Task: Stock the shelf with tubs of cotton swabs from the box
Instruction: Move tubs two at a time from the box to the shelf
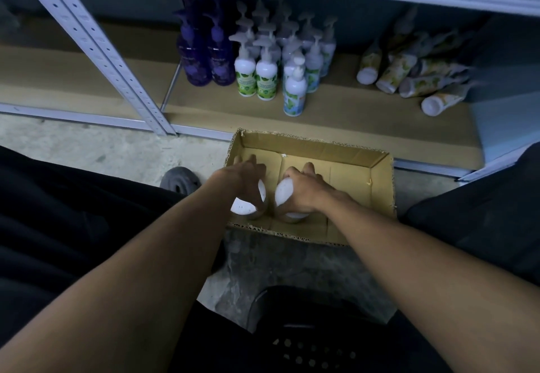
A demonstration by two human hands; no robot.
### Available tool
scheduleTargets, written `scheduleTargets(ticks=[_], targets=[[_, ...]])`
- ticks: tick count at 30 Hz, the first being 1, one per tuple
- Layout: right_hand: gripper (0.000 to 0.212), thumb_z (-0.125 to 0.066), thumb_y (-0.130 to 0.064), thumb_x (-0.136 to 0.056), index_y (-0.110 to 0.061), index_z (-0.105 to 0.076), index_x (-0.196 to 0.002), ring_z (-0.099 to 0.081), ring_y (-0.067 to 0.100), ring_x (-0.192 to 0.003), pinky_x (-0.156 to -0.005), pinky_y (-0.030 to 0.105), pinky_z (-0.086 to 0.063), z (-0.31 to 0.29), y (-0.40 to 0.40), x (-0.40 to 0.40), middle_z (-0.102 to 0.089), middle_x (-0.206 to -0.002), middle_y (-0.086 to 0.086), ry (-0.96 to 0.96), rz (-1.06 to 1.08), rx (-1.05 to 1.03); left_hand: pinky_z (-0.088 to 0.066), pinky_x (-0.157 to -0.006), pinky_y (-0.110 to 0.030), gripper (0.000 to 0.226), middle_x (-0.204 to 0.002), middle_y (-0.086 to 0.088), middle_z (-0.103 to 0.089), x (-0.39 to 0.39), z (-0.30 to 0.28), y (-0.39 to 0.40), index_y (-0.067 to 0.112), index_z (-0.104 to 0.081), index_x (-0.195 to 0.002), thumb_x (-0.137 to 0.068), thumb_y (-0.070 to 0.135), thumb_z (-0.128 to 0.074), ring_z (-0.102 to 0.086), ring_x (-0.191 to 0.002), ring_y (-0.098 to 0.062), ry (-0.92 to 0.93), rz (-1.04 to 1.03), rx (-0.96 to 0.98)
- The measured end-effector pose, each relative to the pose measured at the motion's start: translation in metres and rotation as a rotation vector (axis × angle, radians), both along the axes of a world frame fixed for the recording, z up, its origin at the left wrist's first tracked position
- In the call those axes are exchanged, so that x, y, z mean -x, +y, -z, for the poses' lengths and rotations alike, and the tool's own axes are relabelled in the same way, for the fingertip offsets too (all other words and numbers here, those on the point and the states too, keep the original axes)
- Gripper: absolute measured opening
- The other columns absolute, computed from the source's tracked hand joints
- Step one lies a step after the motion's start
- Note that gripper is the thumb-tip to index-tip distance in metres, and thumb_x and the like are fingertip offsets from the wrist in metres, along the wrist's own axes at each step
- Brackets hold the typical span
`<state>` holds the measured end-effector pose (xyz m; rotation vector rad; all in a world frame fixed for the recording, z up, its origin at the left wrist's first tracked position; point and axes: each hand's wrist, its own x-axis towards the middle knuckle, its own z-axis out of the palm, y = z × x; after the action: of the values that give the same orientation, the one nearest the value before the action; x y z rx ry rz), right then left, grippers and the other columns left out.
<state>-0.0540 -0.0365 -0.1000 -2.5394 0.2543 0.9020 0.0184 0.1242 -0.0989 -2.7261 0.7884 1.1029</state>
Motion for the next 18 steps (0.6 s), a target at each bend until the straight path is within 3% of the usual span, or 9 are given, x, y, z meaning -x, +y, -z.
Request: scheduleTargets(ticks=[4, 7, 12, 18], targets=[[0.1, -0.085, -0.051, -0.06, -0.025, -0.033, -0.141, -0.046, 0.029, -0.126, -0.101, 0.047, -0.047, -0.026, -0.015, -0.002, -0.034, -0.137, 0.003, -0.076, 0.026, -0.033, -0.052, -0.093, -0.047, 0.091, -0.139, -0.003, -0.038, -0.005, -0.025, -0.009, 0.028, -0.047, -0.131, -0.052, 0.06, -0.078, -0.042, -0.129, -0.032, -0.021, 0.005, -0.014], [0.093, -0.083, -0.052, -0.059, -0.019, -0.038, -0.134, -0.048, 0.027, -0.121, -0.099, 0.044, -0.048, -0.049, -0.026, -0.005, -0.04, -0.133, 0.005, -0.138, 0.029, -0.033, -0.053, -0.092, -0.042, 0.086, -0.135, -0.002, -0.046, -0.01, -0.055, -0.018, 0.026, -0.049, -0.129, -0.055, 0.058, -0.079, -0.051, -0.119, -0.027, -0.037, 0.025, 0.007], [0.087, -0.08, -0.058, -0.058, -0.026, -0.044, -0.131, -0.051, 0.024, -0.111, -0.093, 0.043, -0.051, -0.093, -0.043, 0.001, -0.037, -0.127, 0.001, -0.23, 0.037, 0.005, -0.053, -0.09, -0.04, 0.083, -0.126, 0.004, -0.053, -0.016, -0.117, -0.032, 0.026, -0.052, -0.124, -0.054, 0.059, -0.08, -0.055, -0.109, -0.023, -0.053, 0.024, 0.092], [0.076, -0.079, -0.058, -0.062, -0.029, -0.049, -0.125, -0.05, 0.019, -0.109, -0.093, 0.041, -0.05, -0.158, -0.064, 0.01, -0.041, -0.122, -0.002, -0.355, -0.024, 0.009, -0.048, -0.091, -0.036, 0.072, -0.127, 0.008, -0.049, -0.019, -0.193, -0.045, 0.031, -0.05, -0.126, -0.066, 0.061, -0.076, -0.051, -0.114, -0.02, -0.071, 0.104, 0.138]])
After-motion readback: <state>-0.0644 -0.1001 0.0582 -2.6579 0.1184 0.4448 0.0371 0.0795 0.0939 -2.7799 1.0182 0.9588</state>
